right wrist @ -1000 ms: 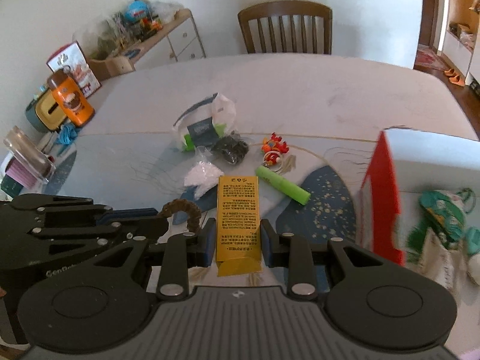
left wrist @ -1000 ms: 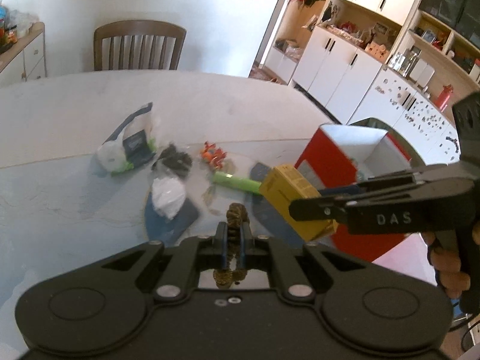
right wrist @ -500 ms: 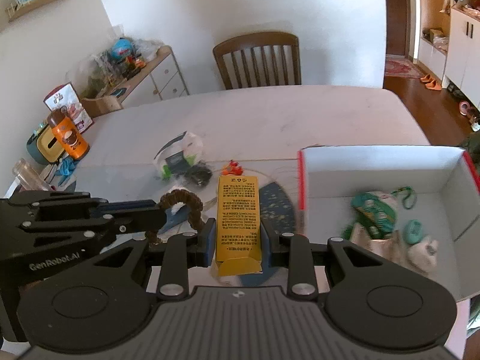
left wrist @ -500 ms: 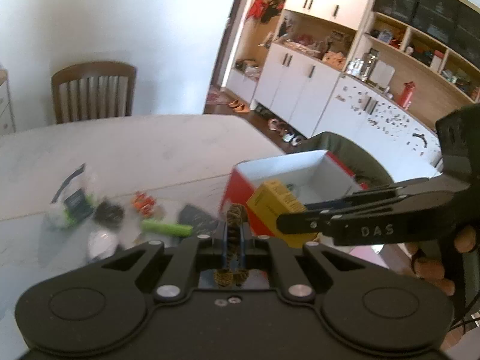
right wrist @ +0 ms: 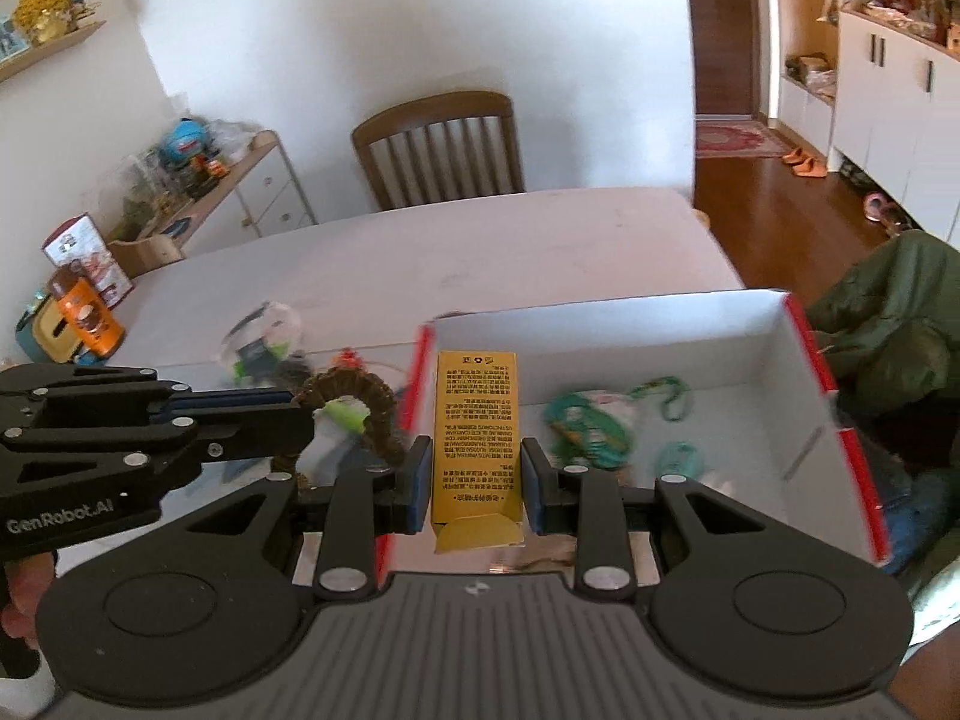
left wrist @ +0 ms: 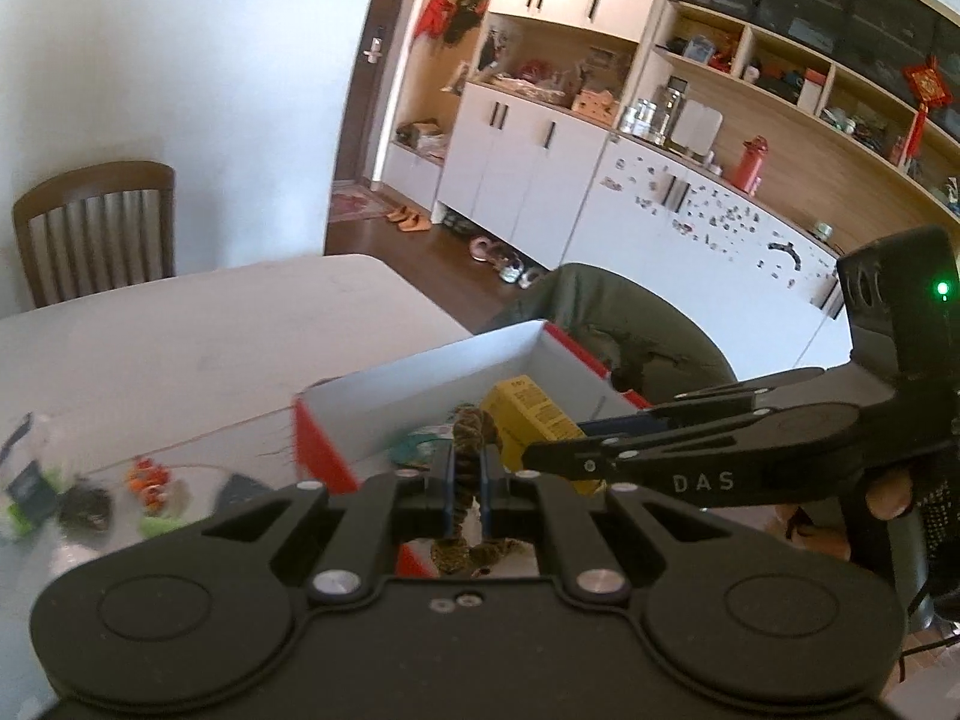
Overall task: Organize objects
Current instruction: 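Carry the bracelet and yellow box over the shoebox and lower them inside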
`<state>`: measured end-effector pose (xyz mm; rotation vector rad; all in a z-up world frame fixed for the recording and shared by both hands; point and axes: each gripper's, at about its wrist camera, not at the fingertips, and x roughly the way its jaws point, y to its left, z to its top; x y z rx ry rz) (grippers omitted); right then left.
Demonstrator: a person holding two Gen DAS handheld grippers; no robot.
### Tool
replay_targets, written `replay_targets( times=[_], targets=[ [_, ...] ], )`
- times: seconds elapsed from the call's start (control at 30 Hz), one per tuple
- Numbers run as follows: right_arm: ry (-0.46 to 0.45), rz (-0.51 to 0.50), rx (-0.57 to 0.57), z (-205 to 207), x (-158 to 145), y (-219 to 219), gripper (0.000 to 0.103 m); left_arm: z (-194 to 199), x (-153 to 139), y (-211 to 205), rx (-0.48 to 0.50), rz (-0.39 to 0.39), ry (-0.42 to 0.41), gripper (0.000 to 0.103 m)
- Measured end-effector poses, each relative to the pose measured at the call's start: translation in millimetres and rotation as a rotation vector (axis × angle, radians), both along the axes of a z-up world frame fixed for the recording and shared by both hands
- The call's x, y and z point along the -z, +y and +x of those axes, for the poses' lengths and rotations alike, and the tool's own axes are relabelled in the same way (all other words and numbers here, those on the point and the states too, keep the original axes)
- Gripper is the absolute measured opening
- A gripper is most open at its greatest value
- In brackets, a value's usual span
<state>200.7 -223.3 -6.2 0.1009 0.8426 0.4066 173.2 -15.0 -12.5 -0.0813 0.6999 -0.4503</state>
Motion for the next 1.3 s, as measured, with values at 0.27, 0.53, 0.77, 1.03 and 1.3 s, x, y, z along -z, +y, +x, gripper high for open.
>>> replay_targets(
  times=[0.27, 0.53, 0.77, 1.03, 1.3],
  targets=[
    [0.012, -0.036, 0.053, 14.7, 15.8, -49.3, 0.029, 19.1, 14.7, -42.9, 0.039, 0.000, 0.039, 0.005],
    [0.023, -0.070, 0.052, 25.8, 32.2, -80.0, 0.029, 40.7, 33.6, -78.6, 0.041, 0.017, 0.071, 0.005],
    [0.051, -0.111, 0.014, 35.2, 55.8, -85.0, 0.029, 73.0, 56.3, -94.6, 0.008, 0.040, 0.126, 0.005],
    [0.084, -0.151, -0.024, 51.0, 78.6, -84.7, 0.029, 106.7, 80.3, -107.1, -0.018, 0.079, 0.174, 0.005],
    [0.119, -0.180, -0.046, 64.2, 98.6, -79.8, 0.030, 140.0, 94.9, -116.8, -0.031, 0.099, 0.201, 0.005]
  ],
)
